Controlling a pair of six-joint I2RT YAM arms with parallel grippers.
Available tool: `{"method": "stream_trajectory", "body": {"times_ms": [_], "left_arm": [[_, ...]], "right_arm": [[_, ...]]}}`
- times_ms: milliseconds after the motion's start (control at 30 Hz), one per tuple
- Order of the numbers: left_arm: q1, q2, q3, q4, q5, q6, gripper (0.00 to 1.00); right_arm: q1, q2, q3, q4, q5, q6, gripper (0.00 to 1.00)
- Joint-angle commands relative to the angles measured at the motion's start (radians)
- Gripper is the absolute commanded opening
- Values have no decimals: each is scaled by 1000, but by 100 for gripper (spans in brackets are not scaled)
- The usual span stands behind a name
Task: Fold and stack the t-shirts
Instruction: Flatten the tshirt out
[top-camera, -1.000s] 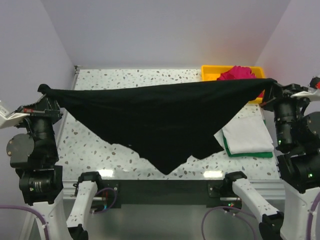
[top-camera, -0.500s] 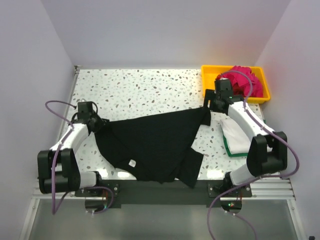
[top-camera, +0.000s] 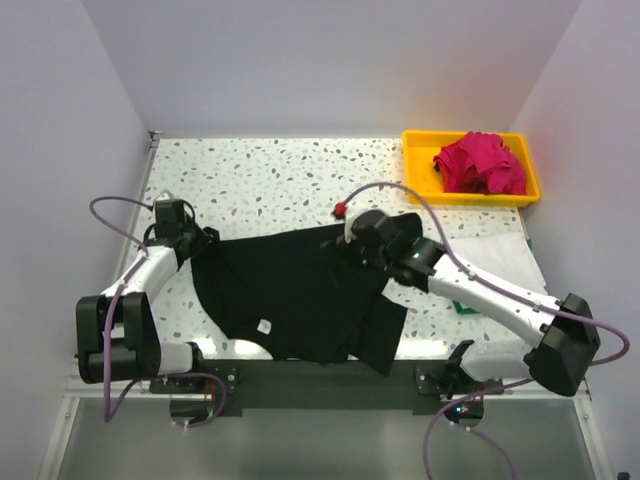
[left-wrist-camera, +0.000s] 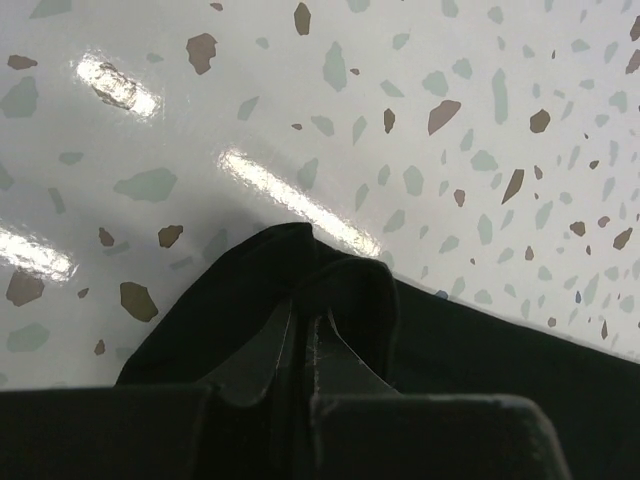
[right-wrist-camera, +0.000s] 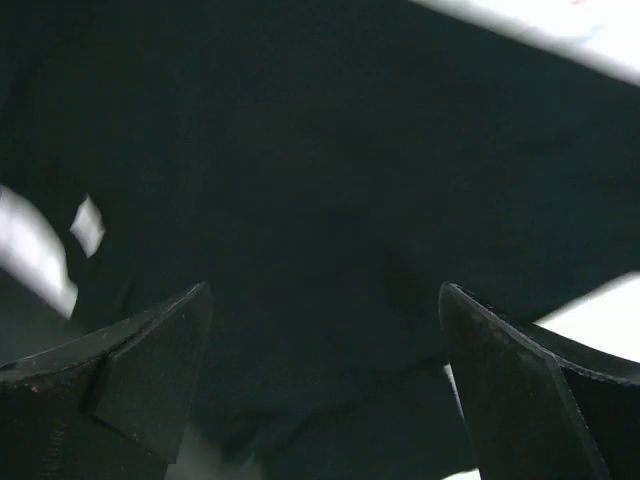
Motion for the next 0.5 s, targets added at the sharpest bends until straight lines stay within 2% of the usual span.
{"method": "stream_trajectory", "body": {"times_ms": [0, 33, 133, 267, 467], "left_arm": [[7, -49, -19, 41, 4, 27, 0], [7, -54, -22, 39, 4, 28, 0], [7, -60, -30, 36, 9, 31, 0], [7, -67, -41, 32, 7, 36, 0], [7, -87, -50, 27, -6, 45, 0]], "right_arm": [[151, 28, -88, -15, -79, 54, 98], [241, 40, -102, -20, -79, 61, 98], [400, 112, -90, -77, -67, 86, 97], [526, 221, -61, -117, -42, 109, 91], [620, 371, -6, -86, -40, 129, 67]]}}
